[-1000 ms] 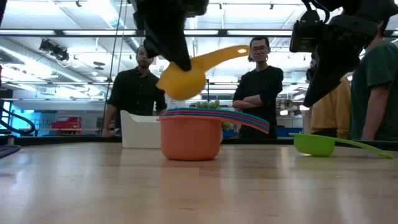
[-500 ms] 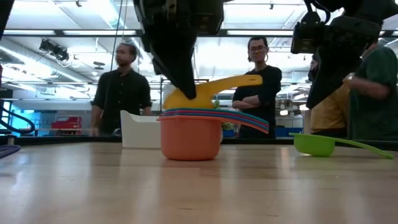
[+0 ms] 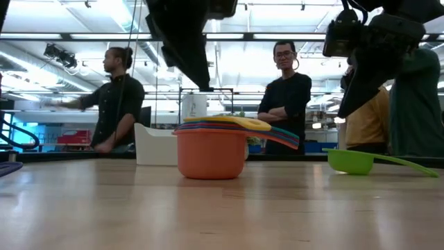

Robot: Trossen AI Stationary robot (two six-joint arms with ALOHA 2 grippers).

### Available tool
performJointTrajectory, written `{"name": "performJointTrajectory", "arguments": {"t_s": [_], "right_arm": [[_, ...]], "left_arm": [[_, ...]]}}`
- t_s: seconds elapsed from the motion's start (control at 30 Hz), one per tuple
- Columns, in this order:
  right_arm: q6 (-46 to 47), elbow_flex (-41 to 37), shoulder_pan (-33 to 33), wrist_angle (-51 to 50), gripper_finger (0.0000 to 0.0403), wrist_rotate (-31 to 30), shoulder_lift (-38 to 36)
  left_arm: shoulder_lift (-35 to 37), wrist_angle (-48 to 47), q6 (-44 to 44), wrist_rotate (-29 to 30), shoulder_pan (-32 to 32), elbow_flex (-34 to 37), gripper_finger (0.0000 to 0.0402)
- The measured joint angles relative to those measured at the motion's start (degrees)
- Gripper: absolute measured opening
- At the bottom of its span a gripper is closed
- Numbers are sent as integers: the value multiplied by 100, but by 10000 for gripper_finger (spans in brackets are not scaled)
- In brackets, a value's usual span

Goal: Nest measuring cups in basket
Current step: Stack the yellow measuring cup on top of the light blue measuring cup

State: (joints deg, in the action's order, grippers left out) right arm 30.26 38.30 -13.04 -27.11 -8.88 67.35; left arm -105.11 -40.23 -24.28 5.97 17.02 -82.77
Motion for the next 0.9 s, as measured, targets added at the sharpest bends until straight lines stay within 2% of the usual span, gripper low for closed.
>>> {"name": "performJointTrajectory", "arguments": {"t_s": [0.2, 0.33, 0.43, 0.7, 0.8, 0.9], "right_arm": [[41, 2, 4, 362, 213, -17, 7], [167, 2, 4, 511, 213, -39, 7], [242, 2, 4, 525, 213, -41, 7], [359, 2, -13, 604, 213, -46, 9], [407, 2, -41, 605, 213, -7, 9], [422, 2, -64, 613, 213, -4, 9]], "left_arm": [[-14, 409, 1110, -201, 163, -1, 95], [-89, 714, 1893, 356, 380, 5, 108], [-130, 825, 2226, 629, 466, 3, 130], [-452, 979, 2984, 626, 588, 5, 217], [-453, 1018, 3128, 335, 722, 3, 220], [-453, 957, 3102, 258, 800, 3, 205]]}}
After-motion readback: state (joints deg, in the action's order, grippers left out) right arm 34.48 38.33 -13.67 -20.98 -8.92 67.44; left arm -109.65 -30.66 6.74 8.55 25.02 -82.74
